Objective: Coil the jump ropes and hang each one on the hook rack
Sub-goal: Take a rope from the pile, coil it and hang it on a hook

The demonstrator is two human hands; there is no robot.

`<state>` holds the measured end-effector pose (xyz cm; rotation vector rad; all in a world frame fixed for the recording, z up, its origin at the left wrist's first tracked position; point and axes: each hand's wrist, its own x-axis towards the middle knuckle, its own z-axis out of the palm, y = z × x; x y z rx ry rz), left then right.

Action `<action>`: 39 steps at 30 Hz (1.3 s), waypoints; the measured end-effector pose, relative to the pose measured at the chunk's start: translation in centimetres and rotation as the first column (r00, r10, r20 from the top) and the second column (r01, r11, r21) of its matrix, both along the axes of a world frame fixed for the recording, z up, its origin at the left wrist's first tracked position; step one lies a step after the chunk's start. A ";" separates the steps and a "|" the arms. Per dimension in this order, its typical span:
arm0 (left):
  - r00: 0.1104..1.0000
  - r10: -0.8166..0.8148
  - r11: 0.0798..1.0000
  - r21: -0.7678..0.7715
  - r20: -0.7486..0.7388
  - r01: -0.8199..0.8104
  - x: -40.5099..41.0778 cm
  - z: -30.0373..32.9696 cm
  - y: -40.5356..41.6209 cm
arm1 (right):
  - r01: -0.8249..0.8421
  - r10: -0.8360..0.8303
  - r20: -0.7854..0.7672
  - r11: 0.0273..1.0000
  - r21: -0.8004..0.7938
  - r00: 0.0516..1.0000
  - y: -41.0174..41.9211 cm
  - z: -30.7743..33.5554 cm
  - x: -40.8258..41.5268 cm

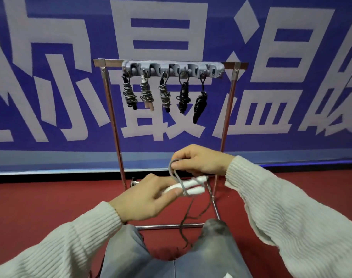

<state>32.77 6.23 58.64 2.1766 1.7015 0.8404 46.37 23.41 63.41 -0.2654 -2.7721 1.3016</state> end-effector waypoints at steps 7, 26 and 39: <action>0.708 0.332 0.919 -0.046 0.624 -0.391 -0.9 0.9 1.3 | 0.263 -0.265 0.043 0.902 -0.343 0.963 -2.8 -6.9 0.0; 0.910 0.123 0.980 0.099 0.396 -0.175 0.7 -0.6 -0.4 | 0.104 -0.122 -0.006 0.866 -0.489 0.992 -2.4 -5.5 0.8; 0.970 0.168 0.986 0.023 -0.174 -0.167 -0.5 -3.0 1.1 | -0.047 0.009 0.116 0.942 0.334 0.993 -1.6 0.0 0.9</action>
